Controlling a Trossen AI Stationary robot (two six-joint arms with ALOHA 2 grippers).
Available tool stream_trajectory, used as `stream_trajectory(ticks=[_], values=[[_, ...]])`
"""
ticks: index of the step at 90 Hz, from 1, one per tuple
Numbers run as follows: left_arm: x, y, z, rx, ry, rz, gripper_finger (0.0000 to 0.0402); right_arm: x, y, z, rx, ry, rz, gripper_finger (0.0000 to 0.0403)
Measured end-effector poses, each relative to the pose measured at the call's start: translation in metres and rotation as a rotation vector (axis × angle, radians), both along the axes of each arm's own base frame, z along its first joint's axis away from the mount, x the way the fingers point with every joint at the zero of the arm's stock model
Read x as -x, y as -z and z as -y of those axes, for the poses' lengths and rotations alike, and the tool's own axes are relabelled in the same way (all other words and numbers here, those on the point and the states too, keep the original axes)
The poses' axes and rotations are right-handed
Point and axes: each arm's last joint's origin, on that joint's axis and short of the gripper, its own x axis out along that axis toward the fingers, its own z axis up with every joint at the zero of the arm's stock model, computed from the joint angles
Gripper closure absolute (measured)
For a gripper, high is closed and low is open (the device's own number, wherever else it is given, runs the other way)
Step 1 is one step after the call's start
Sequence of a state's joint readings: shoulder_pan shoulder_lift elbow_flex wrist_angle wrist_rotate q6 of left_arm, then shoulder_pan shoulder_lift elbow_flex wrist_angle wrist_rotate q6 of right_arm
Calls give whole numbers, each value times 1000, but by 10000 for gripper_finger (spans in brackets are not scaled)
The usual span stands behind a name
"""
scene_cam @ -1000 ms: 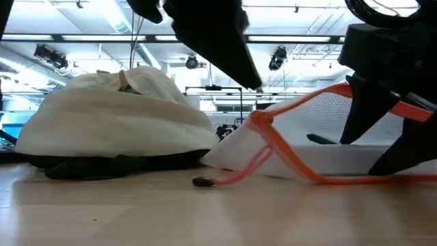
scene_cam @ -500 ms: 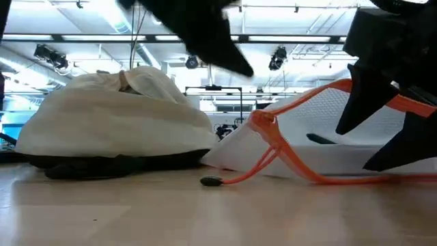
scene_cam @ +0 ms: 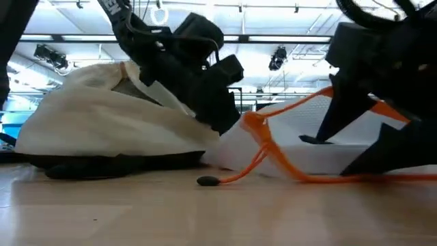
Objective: Unpack backpack
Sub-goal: Remove the white medicine organizer from the zip bag
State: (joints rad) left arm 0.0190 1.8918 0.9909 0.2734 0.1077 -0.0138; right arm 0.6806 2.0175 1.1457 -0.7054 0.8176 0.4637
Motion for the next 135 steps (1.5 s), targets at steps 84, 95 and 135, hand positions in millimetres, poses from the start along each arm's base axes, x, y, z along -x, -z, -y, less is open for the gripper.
stream_trajectory(ticks=[84, 95, 135], values=[[0, 4, 18, 76, 108, -10, 324, -34, -11, 31, 205, 11, 10, 183], [0, 4, 18, 79, 114, -10, 324, -35, -12, 33, 239, -6, -6, 212], [0, 4, 19, 82, 118, -13, 324, -33, -12, 28, 212, -54, -53, 272]])
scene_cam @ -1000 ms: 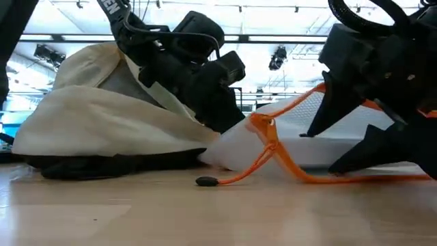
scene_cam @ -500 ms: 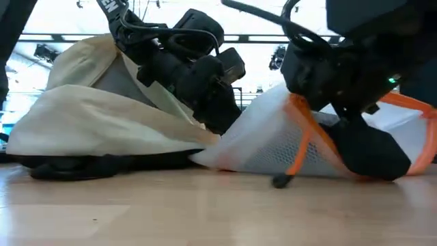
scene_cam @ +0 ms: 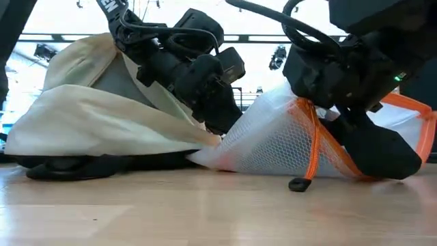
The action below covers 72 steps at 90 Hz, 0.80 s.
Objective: Unpack backpack
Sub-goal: Remove the white medicine organizer from the zip bag
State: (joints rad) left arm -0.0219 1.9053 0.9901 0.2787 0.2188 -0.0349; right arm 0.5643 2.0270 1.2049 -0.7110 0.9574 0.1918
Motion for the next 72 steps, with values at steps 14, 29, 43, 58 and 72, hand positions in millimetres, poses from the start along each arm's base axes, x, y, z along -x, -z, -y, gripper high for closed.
stream_trajectory(ticks=[14, 29, 43, 58, 72], values=[[0, 0, 0, 0, 0, 0, 324, -2, 0, 2, 8, 6, 10, 245], [0, 0, 0, 2, -2, -1, 324, -5, 1, 6, -48, 19, -14, 245], [0, 0, 0, 0, -6, -1, 324, -9, 0, 12, -93, 27, -36, 270], [0, 0, 0, 0, -5, -2, 324, -9, 0, 10, -93, 16, -38, 292], [0, 1, 0, -1, 1, -4, 324, -9, -8, -1, -126, 1, -64, 292]])
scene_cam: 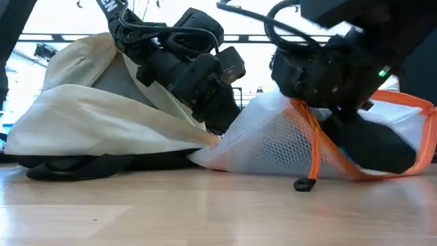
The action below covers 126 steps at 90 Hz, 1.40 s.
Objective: Unpack backpack
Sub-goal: Remove the white medicine organizer from the zip bag
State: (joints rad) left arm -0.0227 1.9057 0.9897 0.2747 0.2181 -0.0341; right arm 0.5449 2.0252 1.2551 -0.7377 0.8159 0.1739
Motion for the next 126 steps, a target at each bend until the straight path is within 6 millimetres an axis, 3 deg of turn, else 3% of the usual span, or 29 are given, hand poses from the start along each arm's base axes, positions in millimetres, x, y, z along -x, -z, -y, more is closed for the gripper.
stream_trajectory(ticks=[23, 59, 83, 94, 103, 114, 126], values=[[0, 0, 1, 4, 8, -7, 324, 0, -34, -34, -84, -43, -23, 292], [1, 1, 0, -1, 4, -9, 324, 26, -79, -76, -196, -13, -93, 292], [1, 1, 0, -3, 0, -9, 324, 37, -135, -95, -106, -29, 93, 292], [1, 1, 0, -2, -2, -9, 324, 38, -143, -78, 24, 48, 139, 292], [1, 1, 1, -3, -1, -10, 324, 27, -135, -53, 56, 130, 146, 293], [1, 1, 4, -8, 0, -8, 324, 11, -119, -12, 92, 267, 78, 293], [1, 1, 8, -8, 10, -10, 324, -3, -96, 48, 137, 451, -11, 293]])
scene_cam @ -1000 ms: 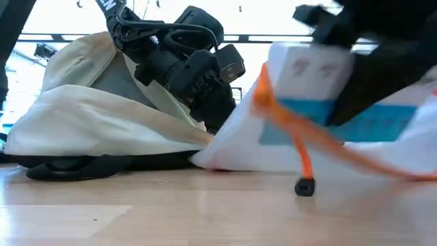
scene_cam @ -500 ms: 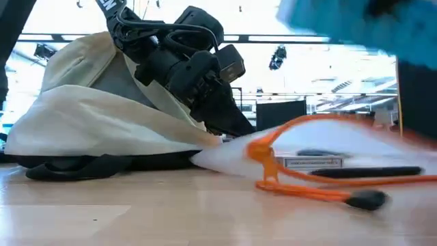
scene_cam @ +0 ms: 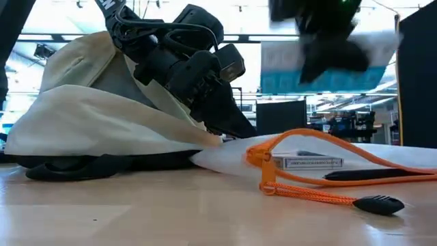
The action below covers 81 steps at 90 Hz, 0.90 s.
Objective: Unpack backpack
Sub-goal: Remove the white medicine organizer from the zip bag
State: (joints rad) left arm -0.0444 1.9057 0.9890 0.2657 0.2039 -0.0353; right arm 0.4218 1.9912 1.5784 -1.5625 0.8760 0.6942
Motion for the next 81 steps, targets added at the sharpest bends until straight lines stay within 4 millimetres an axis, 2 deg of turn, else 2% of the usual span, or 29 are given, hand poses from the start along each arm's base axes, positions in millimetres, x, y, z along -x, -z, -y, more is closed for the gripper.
stream_trajectory(ticks=[14, 25, 35, 44, 52, 58, 72, 81], values=[[3, 5, 7, 4, 22, -37, 324, -3, 25, 72, 15, 225, -92, 293], [6, 7, 14, -1, 38, -82, 324, 1, 39, 120, 1, 342, -167, 293], [9, 9, 20, -6, 53, -117, 324, 3, 52, 158, -53, 404, -204, 293], [10, 9, 24, -6, 64, -121, 324, 4, 63, 185, -170, 446, -200, 293], [10, 9, 25, -6, 67, -120, 324, 1, 69, 204, -254, 452, -169, 293], [10, 9, 25, -4, 68, -119, 324, 3, 67, 213, -259, 462, -187, 270], [10, 9, 25, -4, 69, -115, 324, 4, 53, 216, -217, 460, -238, 182], [9, 8, 25, -6, 67, -109, 324, 1, 40, 212, -193, 443, -253, 150]])
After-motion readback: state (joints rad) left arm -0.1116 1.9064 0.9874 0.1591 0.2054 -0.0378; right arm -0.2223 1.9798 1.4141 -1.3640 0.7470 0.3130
